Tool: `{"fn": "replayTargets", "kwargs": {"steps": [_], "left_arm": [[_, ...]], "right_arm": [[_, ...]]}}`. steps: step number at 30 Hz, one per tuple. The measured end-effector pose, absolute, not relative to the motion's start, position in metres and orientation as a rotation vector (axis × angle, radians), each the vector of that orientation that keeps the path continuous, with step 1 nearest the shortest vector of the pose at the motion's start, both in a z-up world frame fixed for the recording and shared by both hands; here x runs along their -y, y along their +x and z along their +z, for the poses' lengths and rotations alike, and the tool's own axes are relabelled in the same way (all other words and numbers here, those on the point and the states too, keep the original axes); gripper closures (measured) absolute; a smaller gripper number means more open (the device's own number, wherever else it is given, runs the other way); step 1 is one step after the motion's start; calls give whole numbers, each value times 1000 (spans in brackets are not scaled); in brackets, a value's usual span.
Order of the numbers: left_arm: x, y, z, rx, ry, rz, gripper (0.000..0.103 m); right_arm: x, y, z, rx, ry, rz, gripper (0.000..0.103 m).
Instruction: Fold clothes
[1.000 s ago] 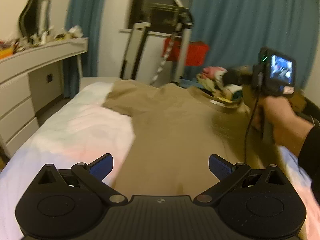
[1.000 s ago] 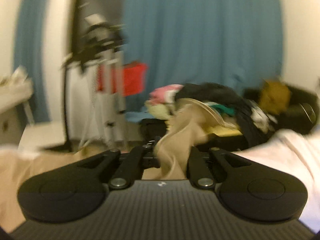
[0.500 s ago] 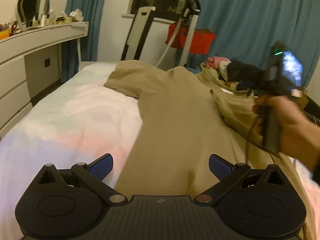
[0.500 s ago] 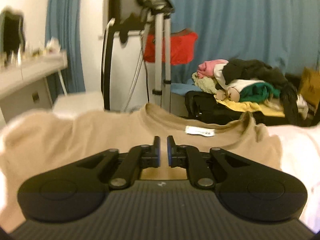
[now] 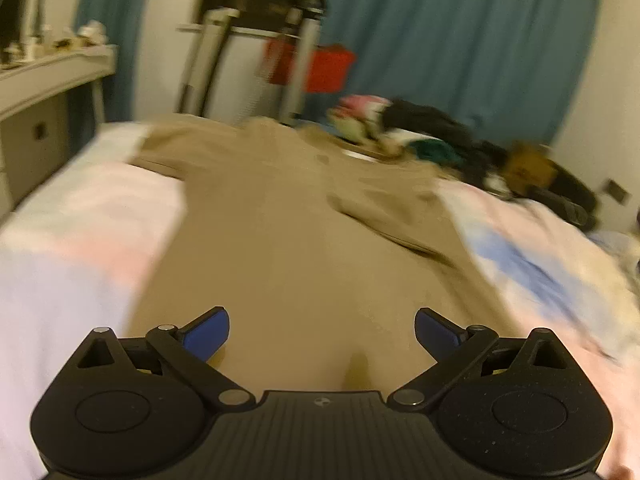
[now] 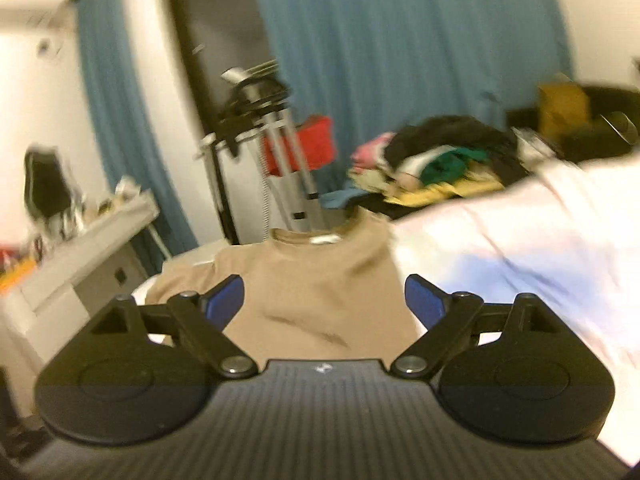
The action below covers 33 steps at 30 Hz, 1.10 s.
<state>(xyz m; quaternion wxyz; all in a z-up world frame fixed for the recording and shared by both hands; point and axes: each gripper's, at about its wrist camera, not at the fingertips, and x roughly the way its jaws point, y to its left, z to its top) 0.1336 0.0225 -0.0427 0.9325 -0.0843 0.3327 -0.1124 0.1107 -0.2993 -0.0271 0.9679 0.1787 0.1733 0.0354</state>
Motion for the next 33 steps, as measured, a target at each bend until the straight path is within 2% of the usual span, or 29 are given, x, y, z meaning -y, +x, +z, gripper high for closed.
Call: {"fn": "replayTargets", "kwargs": {"steps": [5, 7, 9, 14, 18, 22, 23, 24, 25, 33], "left_arm": [[34, 101, -55, -770, -170, -397, 15], [57, 96, -65, -829, -199, -471, 23], [76, 96, -76, -892, -246, -552, 36], [111, 104, -110, -1030, -355, -742, 51], [124, 108, -143, -1149, -408, -792, 58], [128, 110, -156, -1163, -422, -808, 67], [129, 110, -157, -1166, -425, -814, 77], [129, 110, -158, -1171, -429, -815, 91], [129, 111, -159, -1175, -432, -815, 96], [90, 104, -123, -1124, -518, -851, 97]], "right_arm": [[353, 47, -49, -357, 461, -15, 14], [372, 37, -52, -334, 514, -34, 14], [390, 31, -55, -308, 592, -29, 13], [410, 36, -73, -339, 693, 15, 13], [412, 43, -85, -386, 735, 37, 13], [410, 47, -92, -412, 762, 62, 13], [408, 49, -93, -421, 761, 67, 13], [406, 52, -94, -432, 761, 72, 13], [405, 54, -95, -443, 761, 78, 13], [401, 61, -98, -483, 741, 71, 14]]}}
